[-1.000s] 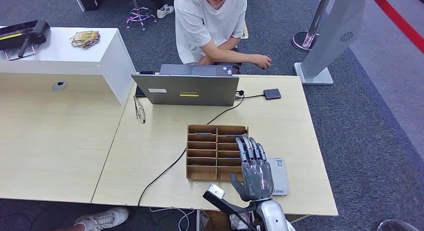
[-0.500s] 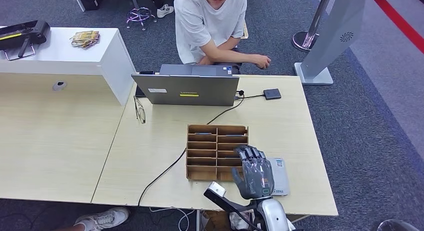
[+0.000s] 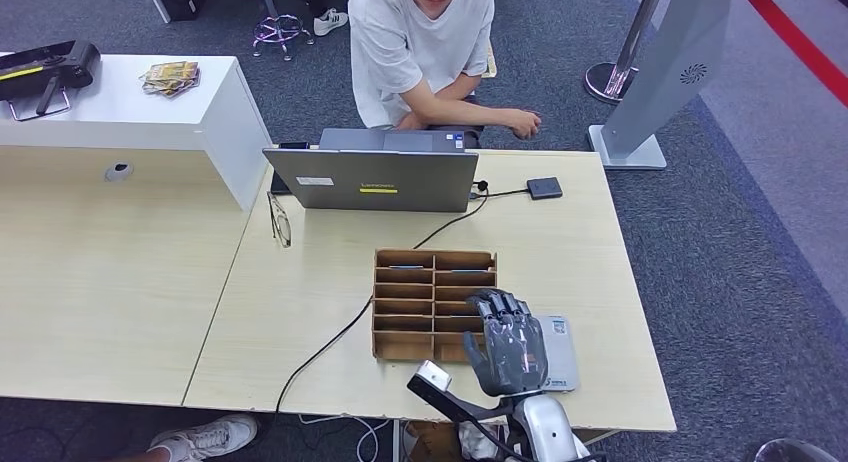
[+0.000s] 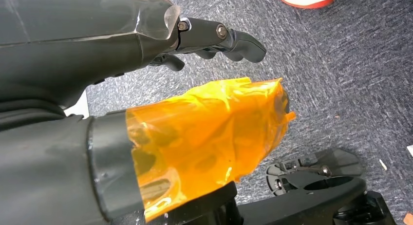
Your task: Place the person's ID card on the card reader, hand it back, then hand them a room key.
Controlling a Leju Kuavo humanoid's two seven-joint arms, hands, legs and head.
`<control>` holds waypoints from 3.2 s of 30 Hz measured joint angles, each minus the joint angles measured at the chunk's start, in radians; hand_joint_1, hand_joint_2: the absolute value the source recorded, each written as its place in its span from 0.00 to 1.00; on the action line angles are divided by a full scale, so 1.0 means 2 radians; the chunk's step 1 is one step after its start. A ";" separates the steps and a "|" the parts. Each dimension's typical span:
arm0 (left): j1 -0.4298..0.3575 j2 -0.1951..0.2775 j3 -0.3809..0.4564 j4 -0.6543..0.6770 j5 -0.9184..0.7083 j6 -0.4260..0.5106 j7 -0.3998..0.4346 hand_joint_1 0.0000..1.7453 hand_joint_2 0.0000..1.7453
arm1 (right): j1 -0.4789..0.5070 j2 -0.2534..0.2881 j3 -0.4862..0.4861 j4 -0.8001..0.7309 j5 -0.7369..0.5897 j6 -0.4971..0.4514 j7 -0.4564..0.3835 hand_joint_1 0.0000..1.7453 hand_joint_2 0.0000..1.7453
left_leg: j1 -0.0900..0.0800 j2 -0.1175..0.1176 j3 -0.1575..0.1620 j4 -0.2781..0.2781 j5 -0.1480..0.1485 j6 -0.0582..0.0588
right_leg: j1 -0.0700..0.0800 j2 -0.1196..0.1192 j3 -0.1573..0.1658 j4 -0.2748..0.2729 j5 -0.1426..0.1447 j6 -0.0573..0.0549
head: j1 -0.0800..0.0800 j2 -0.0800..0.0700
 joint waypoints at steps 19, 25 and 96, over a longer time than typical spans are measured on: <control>0.000 0.000 -0.003 0.000 -0.001 0.000 0.000 0.00 0.00 | -0.006 0.009 0.000 0.012 -0.004 0.003 -0.005 0.44 1.00 | 0.000 0.000 0.000 0.000 0.000 0.000 | 0.000 0.000 0.000 0.000 0.000 0.000 | 0.000 0.000; 0.000 0.000 -0.003 0.000 -0.001 -0.001 0.000 0.00 0.00 | -0.007 0.011 0.000 0.015 -0.004 0.003 -0.005 0.46 1.00 | 0.000 0.000 0.000 0.000 0.000 0.000 | 0.000 0.000 0.000 0.000 0.000 0.000 | 0.000 0.000; -0.005 -0.001 -0.008 0.000 0.020 0.005 -0.003 0.00 0.00 | 0.013 0.031 0.002 -0.088 -0.110 -0.051 -0.093 1.00 1.00 | 0.000 0.000 0.000 0.000 0.000 0.000 | 0.000 0.000 0.000 0.000 0.000 0.000 | 0.000 0.000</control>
